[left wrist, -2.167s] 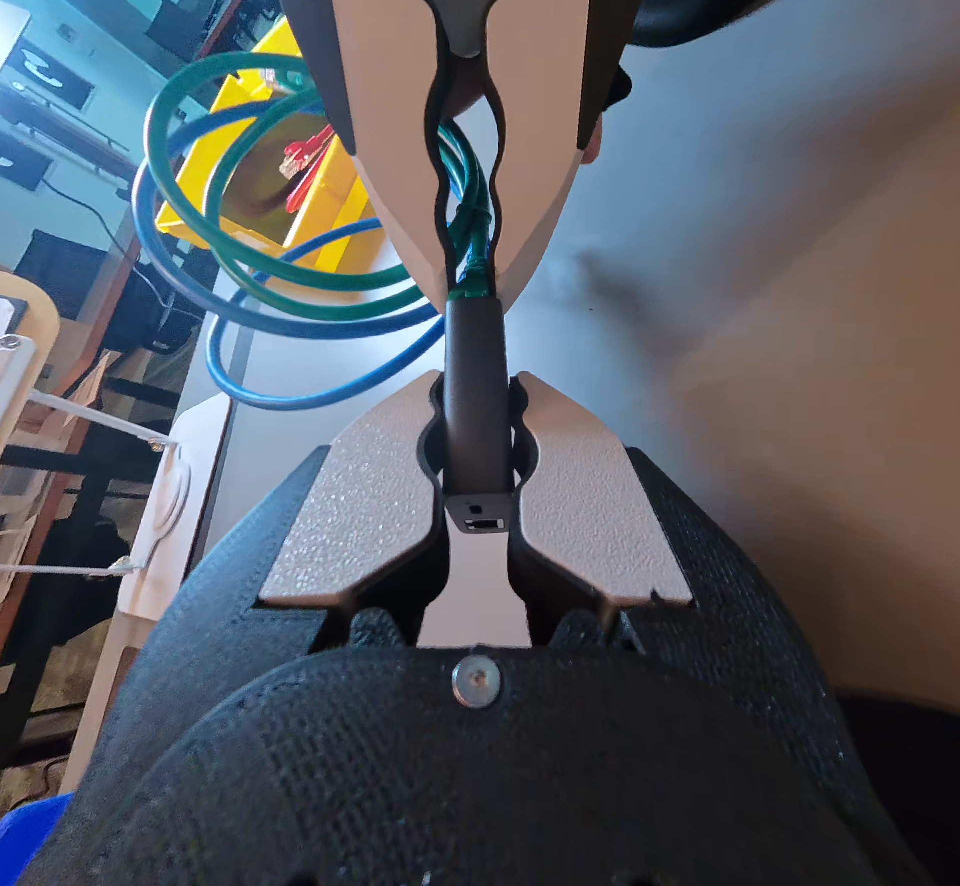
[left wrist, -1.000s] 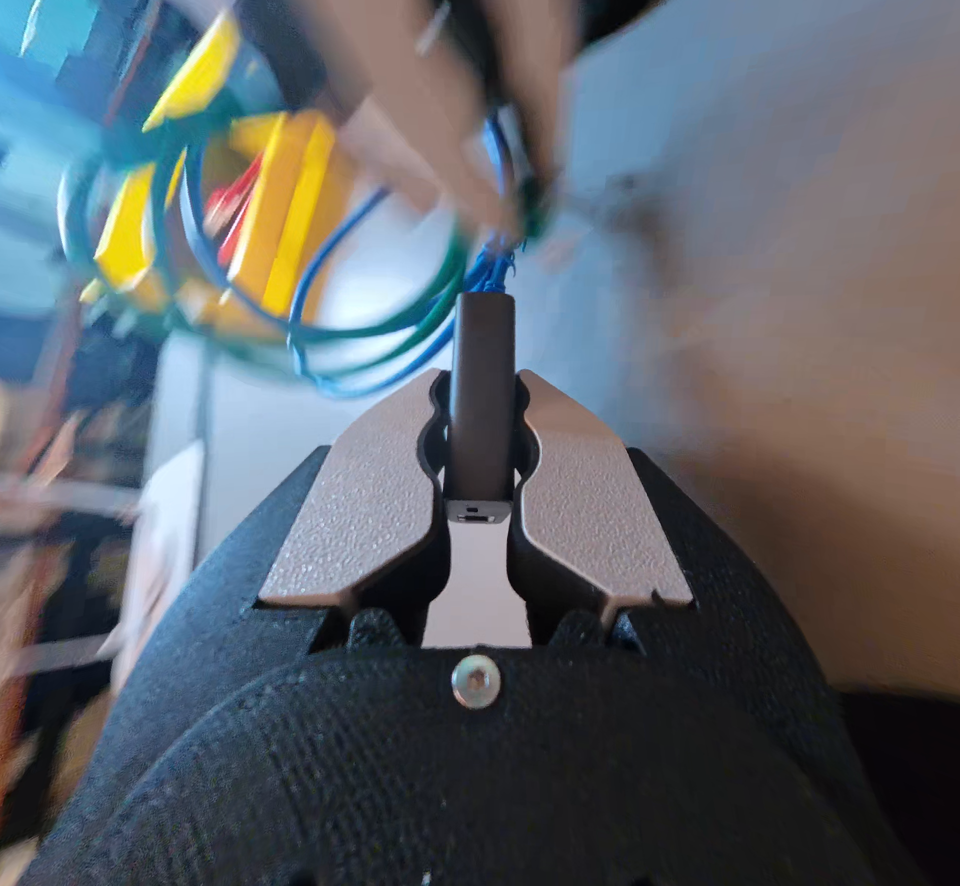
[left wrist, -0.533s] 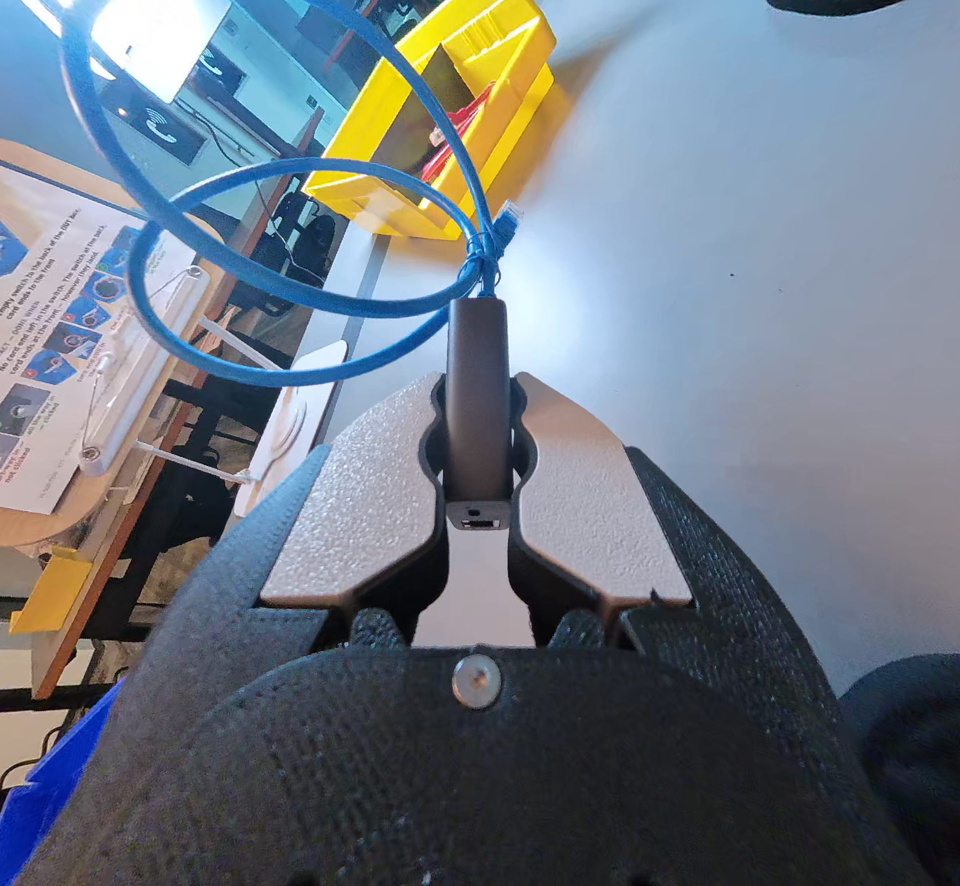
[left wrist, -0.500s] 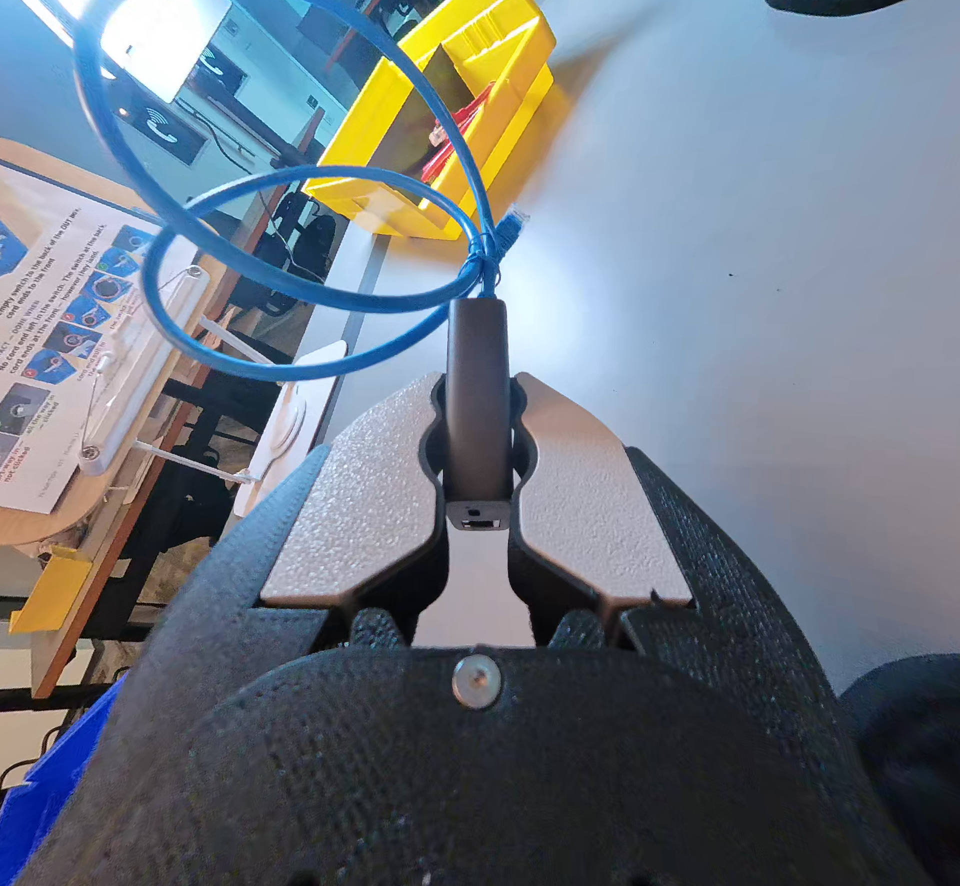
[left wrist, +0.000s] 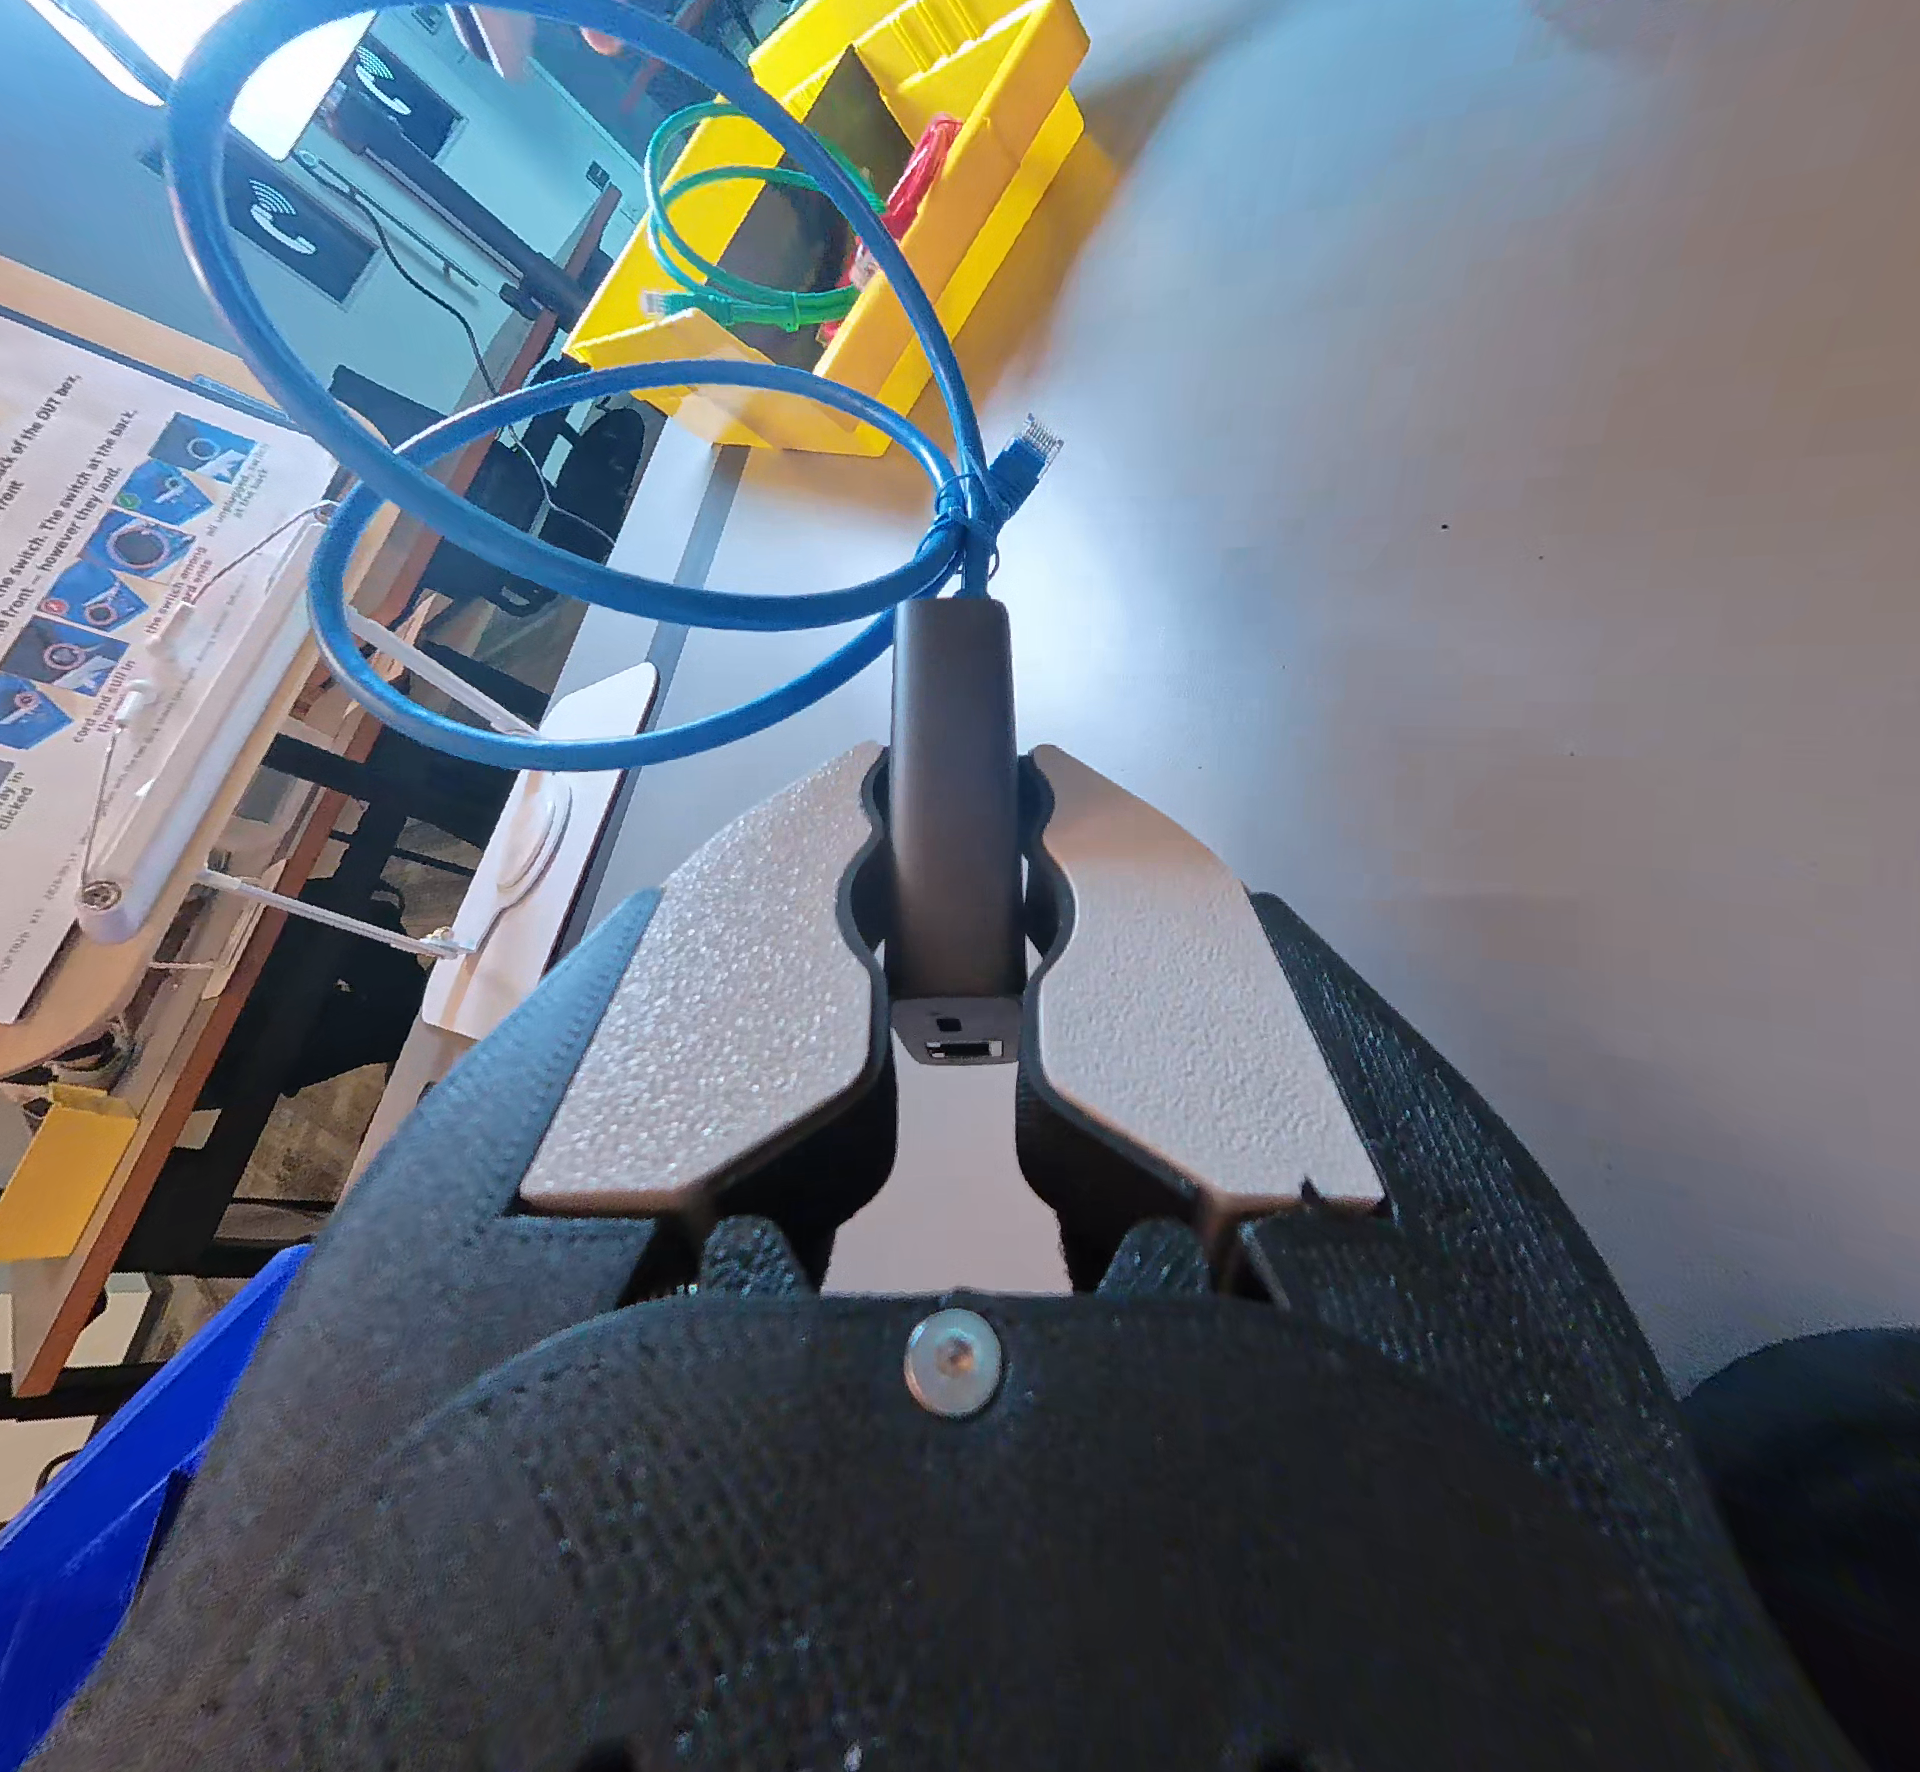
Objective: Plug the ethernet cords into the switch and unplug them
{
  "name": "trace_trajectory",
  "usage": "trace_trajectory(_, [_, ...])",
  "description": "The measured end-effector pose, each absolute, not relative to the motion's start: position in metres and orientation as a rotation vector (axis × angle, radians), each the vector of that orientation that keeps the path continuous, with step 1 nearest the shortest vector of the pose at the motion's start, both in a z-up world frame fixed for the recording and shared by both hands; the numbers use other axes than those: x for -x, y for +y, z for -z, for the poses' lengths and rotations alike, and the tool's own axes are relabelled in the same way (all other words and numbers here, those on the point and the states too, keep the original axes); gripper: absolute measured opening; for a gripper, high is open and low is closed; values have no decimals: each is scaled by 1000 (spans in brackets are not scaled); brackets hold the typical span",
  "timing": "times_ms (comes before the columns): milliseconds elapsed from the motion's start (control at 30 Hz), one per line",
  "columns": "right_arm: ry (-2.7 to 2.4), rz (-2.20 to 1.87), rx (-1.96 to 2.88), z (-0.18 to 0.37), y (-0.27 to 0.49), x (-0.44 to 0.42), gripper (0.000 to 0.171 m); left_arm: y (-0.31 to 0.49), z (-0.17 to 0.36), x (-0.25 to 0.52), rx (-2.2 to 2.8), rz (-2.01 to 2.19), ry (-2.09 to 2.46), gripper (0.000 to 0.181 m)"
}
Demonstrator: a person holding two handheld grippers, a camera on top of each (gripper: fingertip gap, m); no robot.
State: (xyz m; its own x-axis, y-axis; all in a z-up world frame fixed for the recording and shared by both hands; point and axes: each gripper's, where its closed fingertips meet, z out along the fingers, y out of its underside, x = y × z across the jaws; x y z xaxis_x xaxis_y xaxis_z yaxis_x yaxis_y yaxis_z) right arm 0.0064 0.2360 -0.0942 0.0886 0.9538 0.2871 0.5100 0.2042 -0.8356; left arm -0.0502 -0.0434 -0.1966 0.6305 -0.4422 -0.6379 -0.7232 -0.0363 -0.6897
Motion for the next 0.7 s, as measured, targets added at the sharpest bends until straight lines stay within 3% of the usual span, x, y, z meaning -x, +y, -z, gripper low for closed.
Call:
trace_trajectory(200, [-1599,-904,1105,60,117,-5,23,-40,196,54,1683,-341,942,21])
trace_trajectory(400, [-1924,-791,760,128,-17,-6,22,-40,193,52,1686,-321,918,21])
trace_trajectory(533, [-2046,-646,658,181,-49,9,22,-41,196,45,1689,-310,949,22])
trace_trajectory(700, [-2004,-584,676,195,-41,25,22,-43,196,40,1671,-352,1005,21])
